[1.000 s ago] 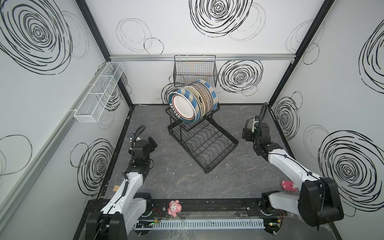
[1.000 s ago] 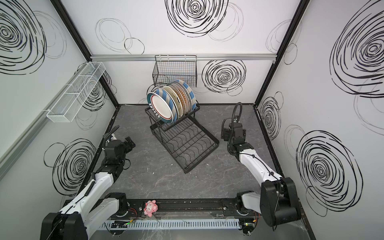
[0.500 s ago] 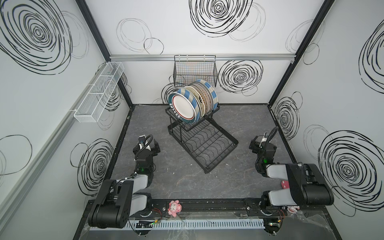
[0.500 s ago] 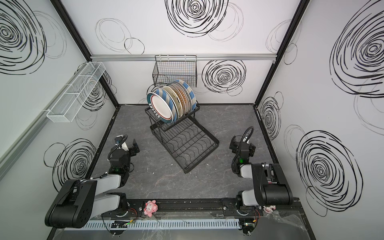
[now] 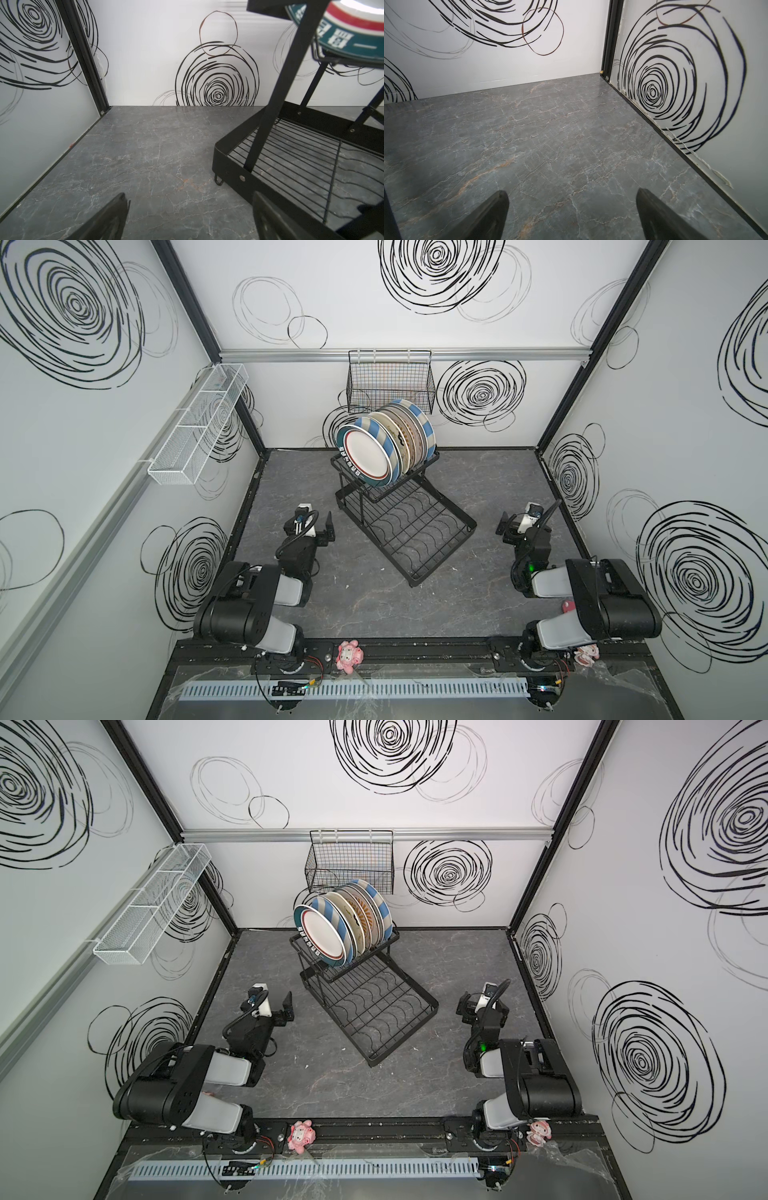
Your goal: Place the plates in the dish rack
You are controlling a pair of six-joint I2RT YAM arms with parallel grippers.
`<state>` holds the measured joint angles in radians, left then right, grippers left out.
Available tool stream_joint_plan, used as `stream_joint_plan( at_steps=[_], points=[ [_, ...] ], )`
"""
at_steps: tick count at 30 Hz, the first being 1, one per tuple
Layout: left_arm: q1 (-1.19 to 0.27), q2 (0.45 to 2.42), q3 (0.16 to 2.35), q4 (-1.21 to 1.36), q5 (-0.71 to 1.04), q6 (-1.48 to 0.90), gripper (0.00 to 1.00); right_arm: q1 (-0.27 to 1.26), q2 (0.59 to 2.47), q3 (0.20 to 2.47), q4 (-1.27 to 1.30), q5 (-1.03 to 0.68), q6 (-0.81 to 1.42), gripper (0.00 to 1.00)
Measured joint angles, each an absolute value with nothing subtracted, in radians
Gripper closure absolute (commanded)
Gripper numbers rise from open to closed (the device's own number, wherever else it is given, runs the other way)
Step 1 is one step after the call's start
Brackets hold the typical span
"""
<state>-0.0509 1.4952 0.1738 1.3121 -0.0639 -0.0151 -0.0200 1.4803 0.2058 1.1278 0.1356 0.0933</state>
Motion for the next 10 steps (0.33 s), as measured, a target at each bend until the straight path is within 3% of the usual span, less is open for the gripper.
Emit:
stream_joint_plan(
  at_steps=[10],
  points=[
    [-0.045,1.495,0.174,1.311,-0.046,-0.015,0.04,-0.020,1.480,0.206,1.129,0.133,0.093,0.00]
  ],
)
